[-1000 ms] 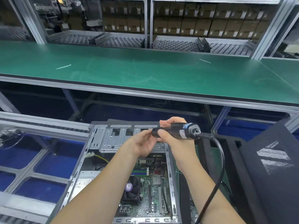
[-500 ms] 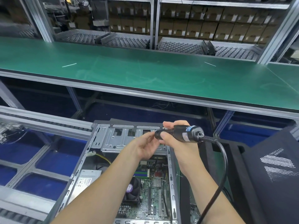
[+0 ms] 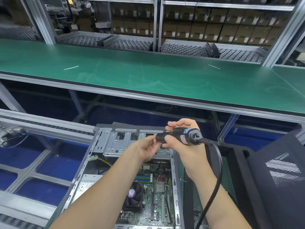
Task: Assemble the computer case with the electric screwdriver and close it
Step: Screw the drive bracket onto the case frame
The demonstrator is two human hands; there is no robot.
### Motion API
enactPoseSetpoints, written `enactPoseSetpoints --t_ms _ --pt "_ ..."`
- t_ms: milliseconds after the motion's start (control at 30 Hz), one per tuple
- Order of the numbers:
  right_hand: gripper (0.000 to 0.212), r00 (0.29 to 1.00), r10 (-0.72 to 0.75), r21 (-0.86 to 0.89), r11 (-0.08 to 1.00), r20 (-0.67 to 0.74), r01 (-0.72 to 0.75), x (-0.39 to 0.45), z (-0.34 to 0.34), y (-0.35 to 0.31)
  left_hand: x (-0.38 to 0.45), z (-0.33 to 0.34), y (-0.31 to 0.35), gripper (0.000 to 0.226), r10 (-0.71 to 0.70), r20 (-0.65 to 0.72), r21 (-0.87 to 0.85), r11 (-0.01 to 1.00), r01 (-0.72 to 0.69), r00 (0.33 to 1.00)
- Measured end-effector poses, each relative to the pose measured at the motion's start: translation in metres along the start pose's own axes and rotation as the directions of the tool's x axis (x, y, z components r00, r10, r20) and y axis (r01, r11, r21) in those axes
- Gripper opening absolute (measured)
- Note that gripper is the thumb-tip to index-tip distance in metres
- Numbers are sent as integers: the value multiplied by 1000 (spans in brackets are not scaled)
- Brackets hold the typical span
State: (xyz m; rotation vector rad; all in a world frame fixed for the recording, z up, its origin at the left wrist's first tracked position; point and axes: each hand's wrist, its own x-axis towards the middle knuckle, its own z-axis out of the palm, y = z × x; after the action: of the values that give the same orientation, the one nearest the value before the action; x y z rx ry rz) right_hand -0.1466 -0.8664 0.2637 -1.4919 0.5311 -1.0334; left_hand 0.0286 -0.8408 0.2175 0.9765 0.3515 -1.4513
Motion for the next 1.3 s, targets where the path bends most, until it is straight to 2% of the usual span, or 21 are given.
enactPoseSetpoints --t_ms 167,300,400,533,600,700,767,833,967,1067,1167,1300 --pt "38 1000 0 -70 998 17 1 5 3 -2 0 -2 1 20 21 0 18 1000 -21 1000" --pt "33 1000 14 10 1000 -20 -14 4 3 -2 -8 2 -1 21 47 37 23 999 -48 998" --pt "31 998 46 85 996 -53 -41 5 -4 -5 -14 -12 -6 42 101 -40 173 981 -92 994" --pt "29 992 65 88 995 -110 -55 11 -16 -8 -16 -73 -39 30 85 -213 386 923 3 973" --pt "28 988 80 105 992 -132 -66 13 -19 -9 -9 -92 -54 28 107 -297 330 944 -4 949" --pt "29 981 94 135 988 -171 -71 15 -21 -10 4 -88 -64 39 194 -362 118 980 -161 912" --pt "27 977 96 138 988 -188 -70 15 -22 -11 11 -87 -67 45 181 -388 1 981 -196 904" --pt "26 976 94 130 989 -198 -69 16 -22 -12 16 -88 -62 49 123 -361 -136 974 -183 924" --pt "24 971 104 93 992 -214 -86 16 -20 -12 26 -86 -43 59 129 -244 -318 926 -205 961" --pt "23 971 96 76 994 -218 -81 17 -18 -12 35 -80 -39 68 46 -74 -404 912 -72 996" --pt "23 971 89 45 996 -221 -81 19 -16 -12 46 -85 -39 69 -27 38 -385 922 40 999" --pt "28 964 95 17 995 -248 -94 20 -13 -14 56 -99 -30 54 -81 100 -279 955 106 992"
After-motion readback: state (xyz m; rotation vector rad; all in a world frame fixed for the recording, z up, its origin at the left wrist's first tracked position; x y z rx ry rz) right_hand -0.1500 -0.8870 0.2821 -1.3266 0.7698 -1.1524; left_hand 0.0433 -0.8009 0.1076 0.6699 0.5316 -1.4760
